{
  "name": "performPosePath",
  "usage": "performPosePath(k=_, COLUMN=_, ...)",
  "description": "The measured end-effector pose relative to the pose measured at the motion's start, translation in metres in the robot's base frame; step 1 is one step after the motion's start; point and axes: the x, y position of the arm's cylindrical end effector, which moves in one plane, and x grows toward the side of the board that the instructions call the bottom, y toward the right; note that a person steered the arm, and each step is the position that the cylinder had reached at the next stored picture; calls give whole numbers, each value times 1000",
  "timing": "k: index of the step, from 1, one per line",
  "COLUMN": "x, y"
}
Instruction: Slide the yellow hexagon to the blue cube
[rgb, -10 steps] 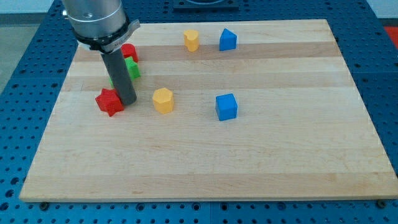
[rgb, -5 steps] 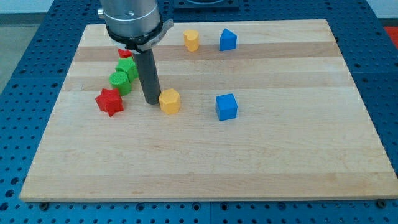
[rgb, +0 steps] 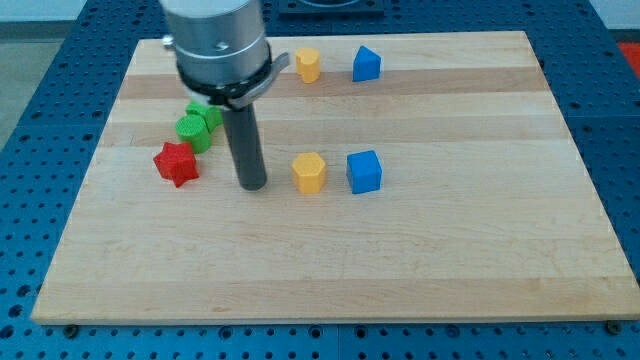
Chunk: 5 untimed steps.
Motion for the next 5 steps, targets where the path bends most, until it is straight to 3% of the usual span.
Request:
performPosePath(k=1, x=16, y=8)
performPosePath(k=5, x=2, y=78)
